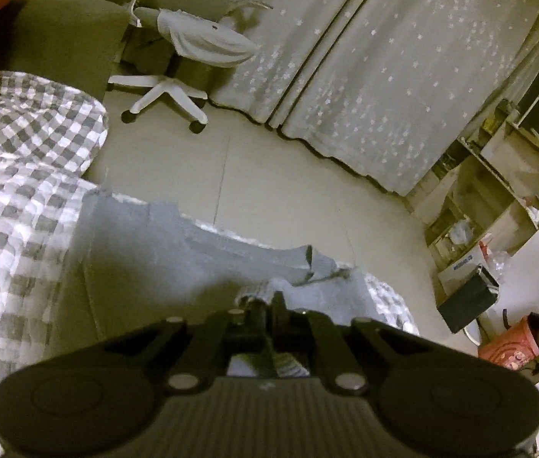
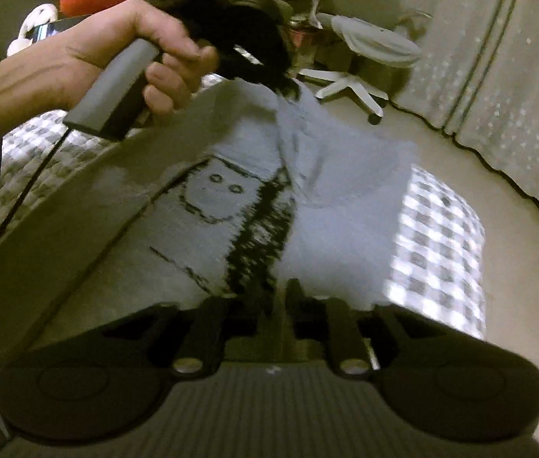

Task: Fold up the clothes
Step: 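Close the left gripper on the sweater edge while the right gripper smooths the body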

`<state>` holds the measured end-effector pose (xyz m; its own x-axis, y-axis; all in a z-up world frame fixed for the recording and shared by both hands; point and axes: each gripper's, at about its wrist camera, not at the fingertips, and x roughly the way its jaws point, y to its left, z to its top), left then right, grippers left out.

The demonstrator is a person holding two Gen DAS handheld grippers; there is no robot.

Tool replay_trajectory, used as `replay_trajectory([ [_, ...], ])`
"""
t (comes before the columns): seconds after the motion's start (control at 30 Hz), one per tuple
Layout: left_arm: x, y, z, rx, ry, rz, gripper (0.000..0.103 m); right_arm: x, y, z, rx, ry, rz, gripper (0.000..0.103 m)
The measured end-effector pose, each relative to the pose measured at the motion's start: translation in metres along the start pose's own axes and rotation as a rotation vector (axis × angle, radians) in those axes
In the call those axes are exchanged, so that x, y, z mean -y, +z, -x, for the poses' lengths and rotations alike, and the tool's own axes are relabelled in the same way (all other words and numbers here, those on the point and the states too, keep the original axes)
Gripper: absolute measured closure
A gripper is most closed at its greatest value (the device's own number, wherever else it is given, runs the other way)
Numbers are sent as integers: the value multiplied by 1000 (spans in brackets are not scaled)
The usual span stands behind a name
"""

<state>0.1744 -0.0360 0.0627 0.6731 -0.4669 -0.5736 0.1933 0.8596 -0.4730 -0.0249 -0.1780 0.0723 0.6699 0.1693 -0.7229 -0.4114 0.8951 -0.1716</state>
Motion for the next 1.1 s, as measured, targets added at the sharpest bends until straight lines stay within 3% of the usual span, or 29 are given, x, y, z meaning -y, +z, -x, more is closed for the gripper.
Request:
replay_trajectory([
  [0.13,-2,4,-7,-10,9,-13,101,8,-24,10,-35,8,-25,55],
  [0.23,-7,5,-14,-19,22,-8,101,0,-39,19,-62,28,-52,74],
  [0.4,-14,2,-21,-34,37,-6,101,-17,-58,52,-3,87,-144,74],
  [0.53,-21,2,-22,-41,34,6,101,-29,-79,75,7,5,-149,73],
  [0.67,-21,1,-22,-44,27,-1,101,-40,-99,89,-24,-75,-103,62],
  [0.77,-21,-1,-24,-48,25,2,101,-52,-105,92,-39,-160,-32,61],
  [0.87,-20,-2,-23,-49,27,-5,101,-48,-107,93,-59,-182,-67,63],
  [0.9,-20,-2,-23,-48,25,-6,101,-46,-108,93,-65,-189,-80,69],
  [1.03,-20,-2,-23,-48,20,-9,101,-32,-114,95,-92,-144,-164,71],
  [1.1,-18,-3,-23,-48,20,-18,101,-20,-115,98,-66,-120,-251,71],
])
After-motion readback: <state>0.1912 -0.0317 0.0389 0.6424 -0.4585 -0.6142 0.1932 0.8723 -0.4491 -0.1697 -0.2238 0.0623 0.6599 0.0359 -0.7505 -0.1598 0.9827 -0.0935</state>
